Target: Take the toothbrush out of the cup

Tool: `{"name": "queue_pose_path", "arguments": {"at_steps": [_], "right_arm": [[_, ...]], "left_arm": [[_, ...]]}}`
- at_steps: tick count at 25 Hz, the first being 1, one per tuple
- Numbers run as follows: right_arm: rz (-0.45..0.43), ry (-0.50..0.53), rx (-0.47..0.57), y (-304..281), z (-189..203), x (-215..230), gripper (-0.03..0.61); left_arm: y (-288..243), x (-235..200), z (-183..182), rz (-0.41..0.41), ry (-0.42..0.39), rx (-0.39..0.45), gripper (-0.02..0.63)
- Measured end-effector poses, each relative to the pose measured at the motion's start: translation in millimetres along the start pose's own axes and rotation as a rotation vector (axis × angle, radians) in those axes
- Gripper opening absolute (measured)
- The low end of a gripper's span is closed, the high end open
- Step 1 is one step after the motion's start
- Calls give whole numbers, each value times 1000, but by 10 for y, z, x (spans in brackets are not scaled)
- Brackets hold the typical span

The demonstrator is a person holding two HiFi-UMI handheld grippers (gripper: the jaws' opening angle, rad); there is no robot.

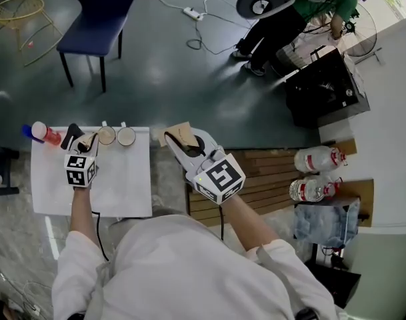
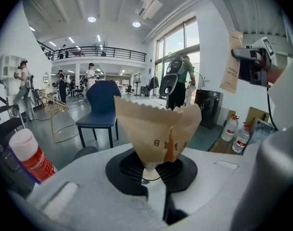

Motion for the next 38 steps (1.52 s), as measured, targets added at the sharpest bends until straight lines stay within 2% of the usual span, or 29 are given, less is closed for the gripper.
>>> {"name": "queue_pose_path", "arguments": {"at_steps": [15, 38], "right_arm": [[-62, -1, 25, -163, -31, -216, 43], [-142, 8, 39, -362, -25, -565, 43]], "left_arm": [[435, 124, -579, 43, -20, 79, 29], [1220, 438, -1385, 92, -89, 145, 32]]}}
Point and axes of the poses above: the fingertips, and each gripper's own axes: y backward along the fingers, x to its right, z out of its underside, the point moved 2 cm from there along y, backward along the fingers, and after that the axes turned 15 degrees about x, right-handed, at the moved point
